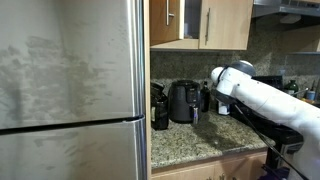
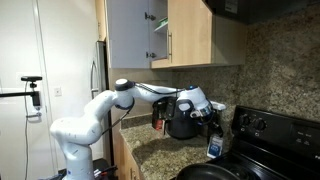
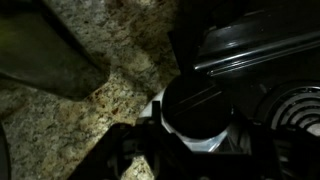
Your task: Put the can in the cabinet, then close the right cabinet door, then move the salt bottle towards you
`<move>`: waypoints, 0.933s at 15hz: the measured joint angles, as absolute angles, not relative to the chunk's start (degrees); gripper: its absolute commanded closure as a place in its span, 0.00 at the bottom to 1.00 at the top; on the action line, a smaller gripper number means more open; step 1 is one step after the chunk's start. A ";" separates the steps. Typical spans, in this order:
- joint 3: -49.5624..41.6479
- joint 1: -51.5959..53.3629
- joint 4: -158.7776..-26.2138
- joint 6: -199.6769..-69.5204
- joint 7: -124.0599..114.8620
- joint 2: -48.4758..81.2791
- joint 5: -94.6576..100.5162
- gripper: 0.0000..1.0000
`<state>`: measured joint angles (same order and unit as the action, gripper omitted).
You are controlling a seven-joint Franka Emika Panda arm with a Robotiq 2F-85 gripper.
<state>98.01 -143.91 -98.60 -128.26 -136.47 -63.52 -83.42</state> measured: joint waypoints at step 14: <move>79.58 -114.86 -136.48 -120.56 -81.67 -49.03 -80.40 0.63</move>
